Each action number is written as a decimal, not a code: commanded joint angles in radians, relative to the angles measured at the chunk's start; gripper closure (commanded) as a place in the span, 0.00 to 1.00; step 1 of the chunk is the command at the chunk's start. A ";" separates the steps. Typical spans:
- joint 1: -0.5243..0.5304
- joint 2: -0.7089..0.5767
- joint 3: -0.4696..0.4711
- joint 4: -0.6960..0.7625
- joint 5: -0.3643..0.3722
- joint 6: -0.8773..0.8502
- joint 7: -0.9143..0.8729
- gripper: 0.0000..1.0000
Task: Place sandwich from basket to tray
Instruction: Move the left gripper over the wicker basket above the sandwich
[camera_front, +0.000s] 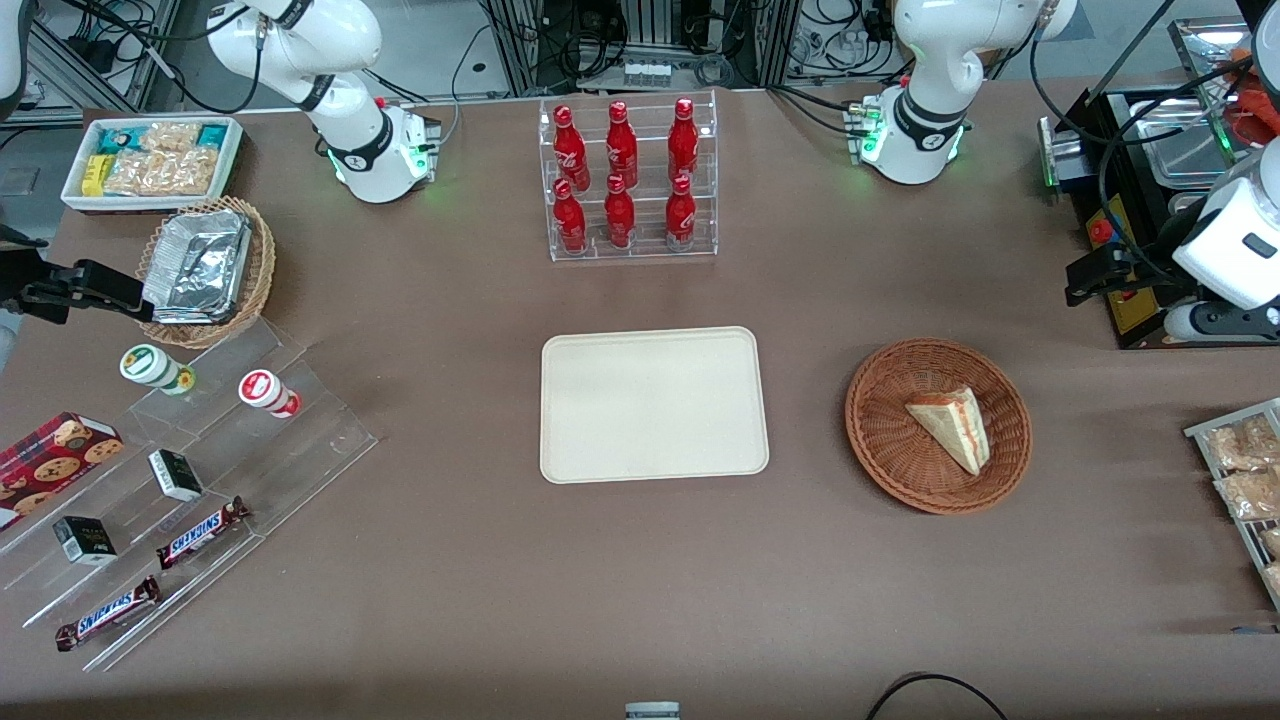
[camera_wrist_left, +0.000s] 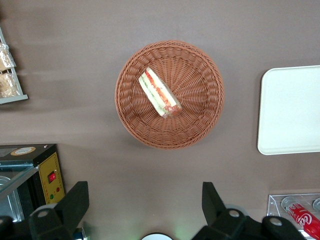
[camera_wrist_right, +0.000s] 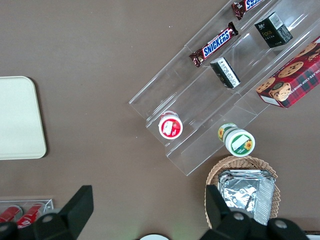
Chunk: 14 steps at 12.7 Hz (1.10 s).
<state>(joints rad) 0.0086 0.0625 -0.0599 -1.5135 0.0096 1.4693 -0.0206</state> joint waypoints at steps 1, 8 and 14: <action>0.005 0.017 -0.008 0.018 0.001 -0.012 0.014 0.00; -0.009 0.017 -0.012 -0.235 0.006 0.225 0.008 0.00; -0.015 0.026 -0.012 -0.480 0.007 0.541 -0.006 0.00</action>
<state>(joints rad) 0.0020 0.1120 -0.0756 -1.9273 0.0101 1.9337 -0.0202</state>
